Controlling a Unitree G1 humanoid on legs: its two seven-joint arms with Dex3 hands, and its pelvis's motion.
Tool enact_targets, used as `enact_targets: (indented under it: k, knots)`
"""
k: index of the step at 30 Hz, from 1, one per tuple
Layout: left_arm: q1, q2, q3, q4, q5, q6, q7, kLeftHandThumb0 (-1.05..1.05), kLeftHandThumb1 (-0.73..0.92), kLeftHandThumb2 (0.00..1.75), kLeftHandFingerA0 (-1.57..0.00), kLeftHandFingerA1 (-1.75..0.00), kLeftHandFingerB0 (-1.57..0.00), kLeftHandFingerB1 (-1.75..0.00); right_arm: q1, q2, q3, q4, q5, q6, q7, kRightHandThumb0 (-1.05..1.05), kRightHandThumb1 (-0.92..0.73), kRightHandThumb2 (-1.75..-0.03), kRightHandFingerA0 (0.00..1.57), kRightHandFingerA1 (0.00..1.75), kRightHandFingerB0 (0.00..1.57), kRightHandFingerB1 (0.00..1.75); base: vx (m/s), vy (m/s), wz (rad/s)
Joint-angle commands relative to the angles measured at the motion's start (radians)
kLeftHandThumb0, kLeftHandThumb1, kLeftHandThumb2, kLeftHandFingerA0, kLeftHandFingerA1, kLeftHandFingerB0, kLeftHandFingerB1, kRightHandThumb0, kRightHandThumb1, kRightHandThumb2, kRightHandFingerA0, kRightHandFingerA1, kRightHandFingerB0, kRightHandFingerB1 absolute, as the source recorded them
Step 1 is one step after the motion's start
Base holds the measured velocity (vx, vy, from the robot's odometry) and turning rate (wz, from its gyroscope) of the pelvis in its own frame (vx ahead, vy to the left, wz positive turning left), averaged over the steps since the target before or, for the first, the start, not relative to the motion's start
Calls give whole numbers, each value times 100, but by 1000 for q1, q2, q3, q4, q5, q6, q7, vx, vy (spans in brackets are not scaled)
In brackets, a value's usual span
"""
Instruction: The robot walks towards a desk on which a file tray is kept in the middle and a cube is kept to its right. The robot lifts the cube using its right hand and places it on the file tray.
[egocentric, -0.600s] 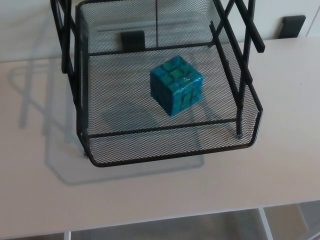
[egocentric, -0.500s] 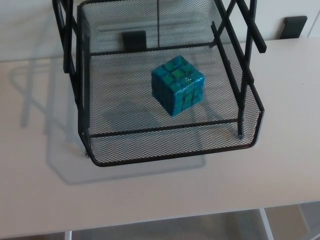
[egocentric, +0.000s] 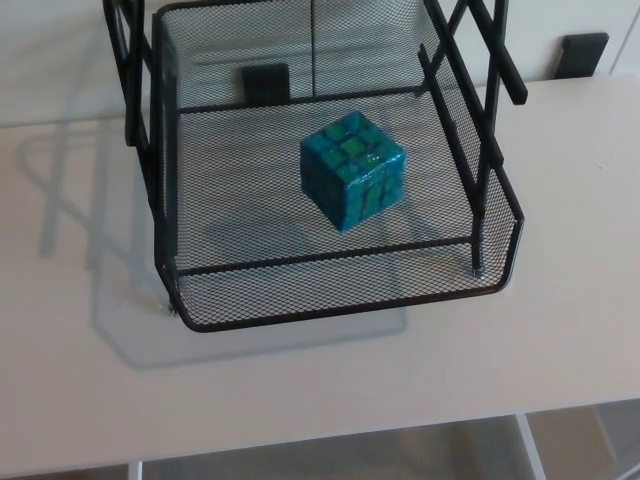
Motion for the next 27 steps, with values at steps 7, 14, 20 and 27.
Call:
enact_targets:
  k: [7, 14, 20, 27]
  knots:
    - [5, 26, -12, 4, 20, -43, 10, -103, 72, 130, -48, -94, -20, -72, 75, -140, 179, -106, 13, -64, -29, -102, -64, -108, 3, 37, 0, 0, 0, 0, 0]
    - [8, 22, -8, 9, 11, -37, 8, -105, 92, 72, -27, -99, -24, -83, 24, -145, 213, -31, 26, -50, -77, -100, -63, -107, 4, 54, 14, 2, 0, 0, 0]
    - [15, 24, -16, 1, 20, -45, 5, -105, 73, 131, -45, -94, -20, -73, 18, -147, 209, -5, 95, -65, -85, -98, -59, -102, 3, 33, 1, 2, 0, 0, 0]
    - [13, 25, -13, 3, 17, -37, 6, -105, 75, 130, -20, -81, -36, -81, 26, -163, 239, -64, 79, 4, -63, -100, -61, -105, 1, 42, 3, 1, 0, 0, 0]
